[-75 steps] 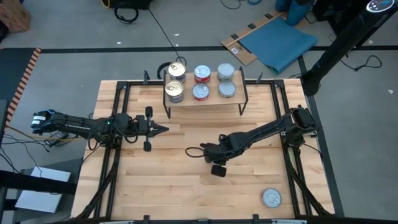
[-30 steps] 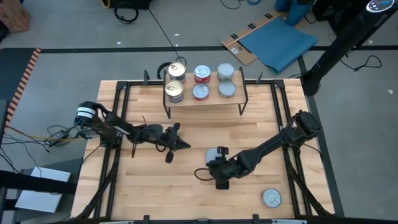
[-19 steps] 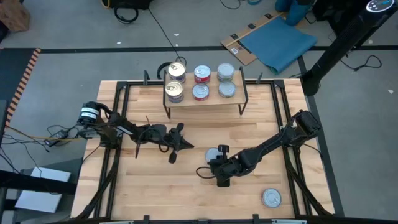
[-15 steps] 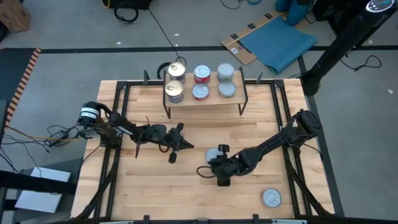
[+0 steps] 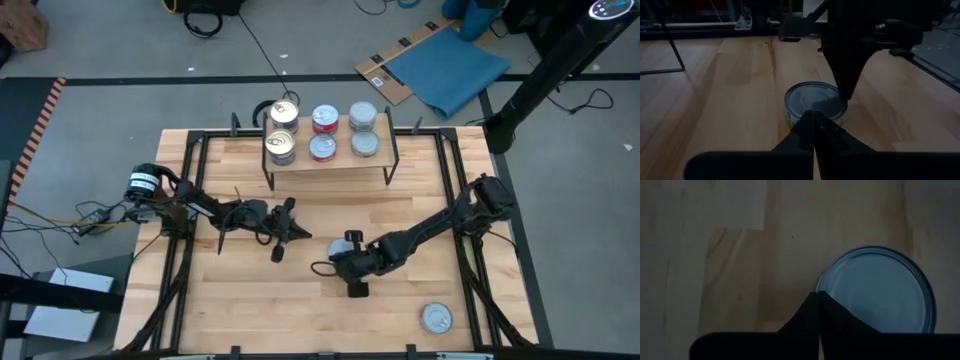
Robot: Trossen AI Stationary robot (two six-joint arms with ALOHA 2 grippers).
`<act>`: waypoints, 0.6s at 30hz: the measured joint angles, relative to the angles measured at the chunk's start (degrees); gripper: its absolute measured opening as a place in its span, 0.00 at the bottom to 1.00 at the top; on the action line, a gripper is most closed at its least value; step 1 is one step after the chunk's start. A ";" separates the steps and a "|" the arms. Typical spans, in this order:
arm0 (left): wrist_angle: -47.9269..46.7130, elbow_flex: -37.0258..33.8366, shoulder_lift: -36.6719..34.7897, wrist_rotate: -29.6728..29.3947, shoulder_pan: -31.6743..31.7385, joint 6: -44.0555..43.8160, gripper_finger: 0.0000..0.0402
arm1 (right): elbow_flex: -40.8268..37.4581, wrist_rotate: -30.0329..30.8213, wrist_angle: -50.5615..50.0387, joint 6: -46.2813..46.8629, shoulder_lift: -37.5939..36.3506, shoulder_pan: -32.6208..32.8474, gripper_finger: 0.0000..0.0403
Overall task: Stack canned seafood by type on shelf
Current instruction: Stack the green tuna can on top of the other green tuna can on the shelf
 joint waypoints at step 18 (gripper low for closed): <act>-0.64 0.87 -0.02 0.18 0.00 -2.56 0.01 | 4.19 -10.78 -1.49 3.78 0.16 -0.87 0.03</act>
